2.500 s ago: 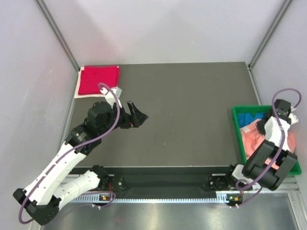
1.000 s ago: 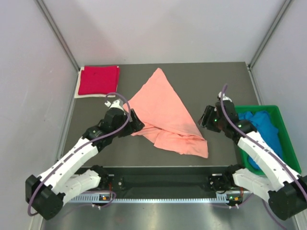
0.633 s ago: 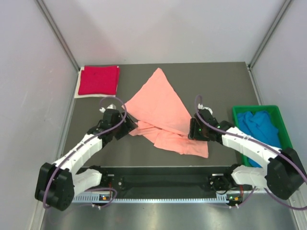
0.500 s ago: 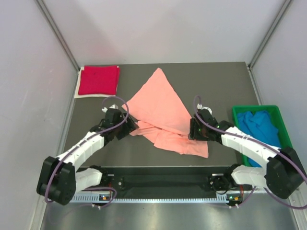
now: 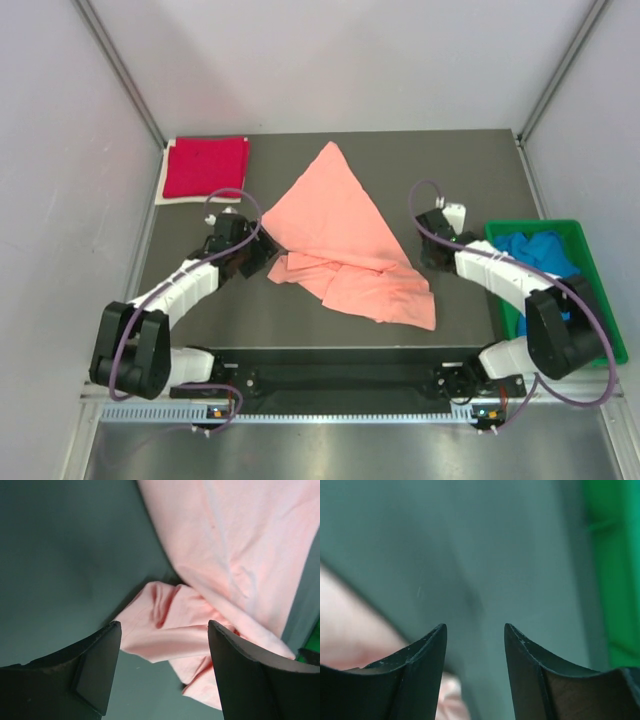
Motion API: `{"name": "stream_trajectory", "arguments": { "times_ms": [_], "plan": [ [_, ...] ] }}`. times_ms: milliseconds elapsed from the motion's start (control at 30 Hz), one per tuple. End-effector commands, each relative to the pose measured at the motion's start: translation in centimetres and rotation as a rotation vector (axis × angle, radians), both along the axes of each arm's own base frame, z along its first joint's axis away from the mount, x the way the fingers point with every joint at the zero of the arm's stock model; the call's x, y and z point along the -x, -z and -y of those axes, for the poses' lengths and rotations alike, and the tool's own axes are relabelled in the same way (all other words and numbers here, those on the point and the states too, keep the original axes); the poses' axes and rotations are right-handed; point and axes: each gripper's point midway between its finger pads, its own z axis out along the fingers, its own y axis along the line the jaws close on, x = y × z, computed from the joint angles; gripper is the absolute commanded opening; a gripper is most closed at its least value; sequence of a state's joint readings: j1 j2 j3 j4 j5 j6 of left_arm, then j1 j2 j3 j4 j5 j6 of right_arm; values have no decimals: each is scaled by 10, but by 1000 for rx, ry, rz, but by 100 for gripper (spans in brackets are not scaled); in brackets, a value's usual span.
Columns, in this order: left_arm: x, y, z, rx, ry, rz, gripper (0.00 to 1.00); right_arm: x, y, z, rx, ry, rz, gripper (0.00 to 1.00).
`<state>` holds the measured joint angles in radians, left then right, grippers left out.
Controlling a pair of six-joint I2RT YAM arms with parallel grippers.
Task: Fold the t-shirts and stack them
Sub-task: Flatten the tshirt out
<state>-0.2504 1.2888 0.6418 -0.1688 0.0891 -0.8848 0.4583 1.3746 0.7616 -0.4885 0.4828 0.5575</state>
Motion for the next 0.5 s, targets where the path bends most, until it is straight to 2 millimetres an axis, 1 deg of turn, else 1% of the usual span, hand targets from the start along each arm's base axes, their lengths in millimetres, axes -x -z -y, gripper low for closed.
{"name": "stream_trajectory", "arguments": {
  "times_ms": [0, 33, 67, 100, 133, 167, 200, 233, 267, 300, 333, 367, 400, 433, 467],
  "plan": [
    [-27, -32, 14, 72, 17, 111, 74, -50, -54, 39, 104, 138, 155, 50],
    [-29, -32, 17, 79, 26, 104, 74, -53, -56, 42, 126, 142, 150, 50],
    [-28, -33, 21, 98, 47, 96, 74, -64, -76, 41, 127, 157, 187, 50],
    [-28, -34, 24, 110, 58, 92, 73, -57, -78, 37, 128, 157, 152, 50],
    [-26, -30, 26, 114, 67, 79, 72, -55, -89, 30, 109, 149, 164, 50],
    [-25, -28, 27, 116, 77, 79, 71, -56, -101, 12, 39, 117, 178, 50],
    [-19, -21, 27, 114, 83, 61, 71, -45, -110, -9, -59, 109, 188, 50],
    [-18, -18, 26, 109, 87, 58, 71, -38, -113, -28, -156, 93, 186, 50],
    [-16, -15, 25, 103, 88, 56, 71, -26, -106, -57, -302, 54, 149, 50],
    [-13, -10, 24, 101, 89, 46, 71, -12, -107, -88, -450, 93, 143, 50],
    [-12, -9, 25, 104, 90, 45, 71, 0, -111, -105, -557, 117, 142, 50],
    [-13, -10, 26, 108, 94, 48, 71, 18, -94, -115, -615, 172, 83, 50],
    [-14, -12, 27, 115, 99, 50, 71, 35, -95, -139, -738, 262, 58, 50],
    [-14, -14, 28, 116, 103, 53, 70, 43, -92, -147, -771, 291, 52, 50],
    [-13, -14, 27, 112, 100, 43, 70, 56, -87, -165, -810, 271, 47, 50]
  ]
}}
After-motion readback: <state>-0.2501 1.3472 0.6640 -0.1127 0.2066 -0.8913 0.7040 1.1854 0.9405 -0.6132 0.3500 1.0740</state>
